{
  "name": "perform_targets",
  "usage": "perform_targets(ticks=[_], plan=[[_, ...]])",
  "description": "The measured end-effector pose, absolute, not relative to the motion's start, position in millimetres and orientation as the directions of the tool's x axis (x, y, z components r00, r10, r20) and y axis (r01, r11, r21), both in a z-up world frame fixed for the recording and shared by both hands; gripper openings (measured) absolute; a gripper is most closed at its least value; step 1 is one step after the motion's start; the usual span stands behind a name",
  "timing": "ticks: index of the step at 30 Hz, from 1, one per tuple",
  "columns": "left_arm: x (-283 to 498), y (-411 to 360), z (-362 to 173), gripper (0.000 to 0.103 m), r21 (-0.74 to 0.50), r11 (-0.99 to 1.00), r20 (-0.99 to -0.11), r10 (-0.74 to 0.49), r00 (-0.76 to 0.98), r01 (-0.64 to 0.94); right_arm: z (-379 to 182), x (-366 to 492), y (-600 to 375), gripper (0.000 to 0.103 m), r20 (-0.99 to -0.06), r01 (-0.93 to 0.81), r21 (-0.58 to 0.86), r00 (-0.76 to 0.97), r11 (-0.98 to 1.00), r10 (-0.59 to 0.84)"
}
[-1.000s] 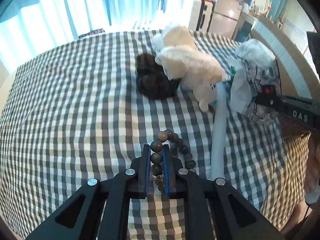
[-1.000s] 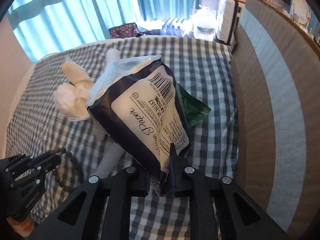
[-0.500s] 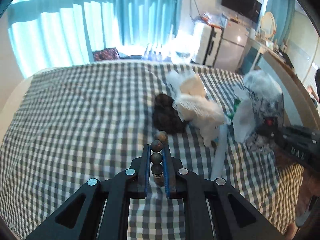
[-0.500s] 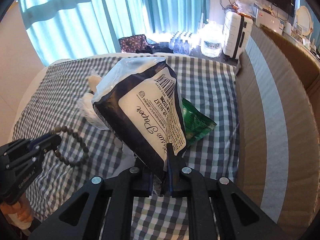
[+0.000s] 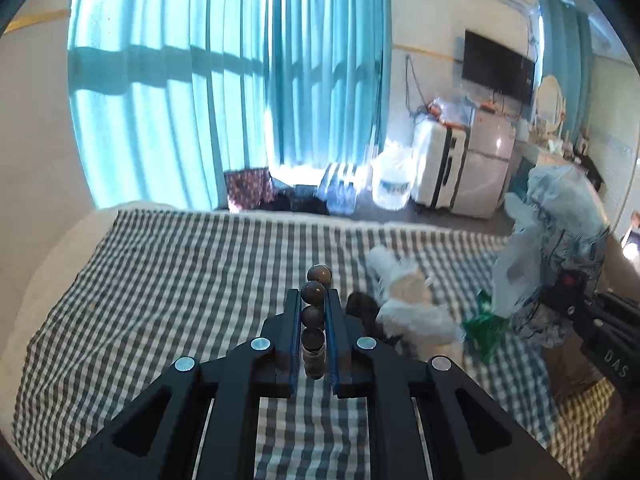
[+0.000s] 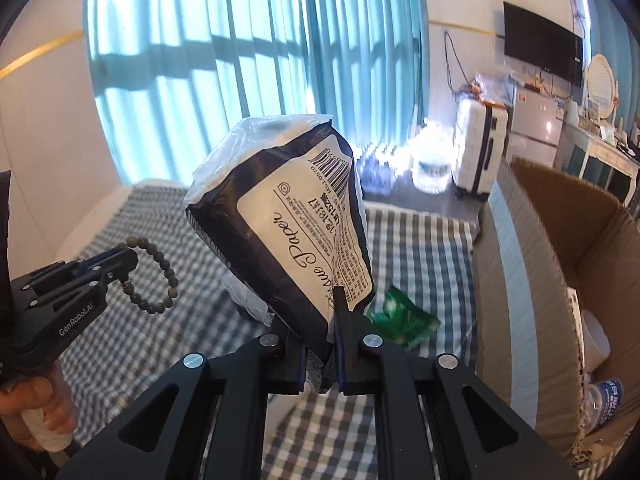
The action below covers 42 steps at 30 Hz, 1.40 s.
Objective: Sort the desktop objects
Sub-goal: 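Lift and carry the bracelet and tissue paper pack with both tools over the cardboard box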
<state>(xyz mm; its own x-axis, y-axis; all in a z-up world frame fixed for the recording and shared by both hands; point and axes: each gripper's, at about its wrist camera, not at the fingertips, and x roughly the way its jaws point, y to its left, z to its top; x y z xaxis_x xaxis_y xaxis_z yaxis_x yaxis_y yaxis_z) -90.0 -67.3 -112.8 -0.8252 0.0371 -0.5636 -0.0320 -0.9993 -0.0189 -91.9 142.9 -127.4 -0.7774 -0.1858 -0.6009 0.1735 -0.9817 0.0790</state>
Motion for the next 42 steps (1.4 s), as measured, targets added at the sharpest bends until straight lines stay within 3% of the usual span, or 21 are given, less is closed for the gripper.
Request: perform_targets(ticks=[10, 20, 42], plan=[[-81, -78, -63, 0.011, -0.011, -1.0, -0.42, 0.003, -0.908, 0.002, -95, -63, 127, 0.01, -0.504, 0.231, 0.073, -0.831, -0.97, -0.236], [-81, -79, -47, 0.011, -0.037, -0.999, -0.406, -0.008, -0.914, 0.025, -66, -56, 146, 0.01, -0.434, 0.199, 0.111, -0.872, -0.974, -0.228], [-69, -23, -10, 0.011, -0.045, -0.999, -0.406, 0.043, -0.913, -0.028, -32, -34, 197, 0.01, -0.406, 0.174, 0.059, -0.896, -0.983, -0.183]])
